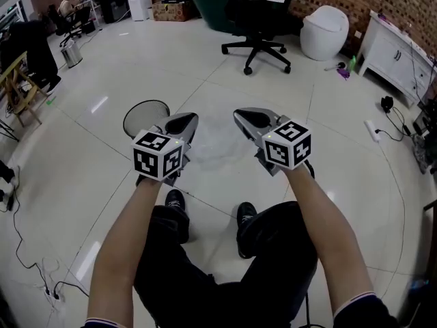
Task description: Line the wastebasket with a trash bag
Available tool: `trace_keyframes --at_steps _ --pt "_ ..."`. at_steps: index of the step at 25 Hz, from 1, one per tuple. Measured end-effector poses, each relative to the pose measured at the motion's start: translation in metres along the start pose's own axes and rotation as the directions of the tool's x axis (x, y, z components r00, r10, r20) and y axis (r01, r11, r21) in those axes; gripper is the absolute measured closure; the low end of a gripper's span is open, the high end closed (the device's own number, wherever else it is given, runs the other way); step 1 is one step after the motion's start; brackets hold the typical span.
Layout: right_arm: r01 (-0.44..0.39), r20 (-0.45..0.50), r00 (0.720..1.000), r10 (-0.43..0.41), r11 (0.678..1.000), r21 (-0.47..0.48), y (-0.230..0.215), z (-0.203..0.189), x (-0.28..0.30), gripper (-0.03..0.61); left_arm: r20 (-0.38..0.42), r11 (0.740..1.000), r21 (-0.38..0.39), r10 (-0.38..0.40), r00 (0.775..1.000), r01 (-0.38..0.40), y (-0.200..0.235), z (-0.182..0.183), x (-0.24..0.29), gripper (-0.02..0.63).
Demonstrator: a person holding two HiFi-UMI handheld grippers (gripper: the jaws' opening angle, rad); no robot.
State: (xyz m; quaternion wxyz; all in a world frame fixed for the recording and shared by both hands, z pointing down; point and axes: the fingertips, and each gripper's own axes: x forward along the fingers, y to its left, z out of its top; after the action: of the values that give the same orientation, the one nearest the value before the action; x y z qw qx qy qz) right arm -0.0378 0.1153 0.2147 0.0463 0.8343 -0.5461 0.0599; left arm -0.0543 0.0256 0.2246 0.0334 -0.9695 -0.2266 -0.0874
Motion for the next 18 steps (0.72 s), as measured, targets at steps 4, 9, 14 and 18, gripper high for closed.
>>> trace_keyframes --at_steps 4,9,14,18 --pt "0.022 0.007 1.000 -0.022 1.000 0.007 -0.023 0.002 -0.005 0.578 -0.027 1.000 0.013 -0.013 1.000 0.013 0.000 0.002 0.020 0.603" --pt "0.042 0.000 0.999 -0.042 0.999 0.005 -0.047 0.001 0.003 0.577 -0.033 1.000 0.007 -0.025 0.999 0.026 0.010 0.002 0.045 0.603" --pt "0.061 -0.028 0.998 -0.061 0.998 -0.007 -0.076 0.000 0.009 0.577 -0.033 0.999 0.029 -0.039 0.999 0.040 0.023 0.011 0.070 0.603" --pt "0.086 -0.031 0.996 -0.086 0.996 -0.007 -0.096 0.001 0.015 0.577 -0.050 0.999 0.025 -0.045 0.998 0.046 0.043 0.009 0.087 0.603"
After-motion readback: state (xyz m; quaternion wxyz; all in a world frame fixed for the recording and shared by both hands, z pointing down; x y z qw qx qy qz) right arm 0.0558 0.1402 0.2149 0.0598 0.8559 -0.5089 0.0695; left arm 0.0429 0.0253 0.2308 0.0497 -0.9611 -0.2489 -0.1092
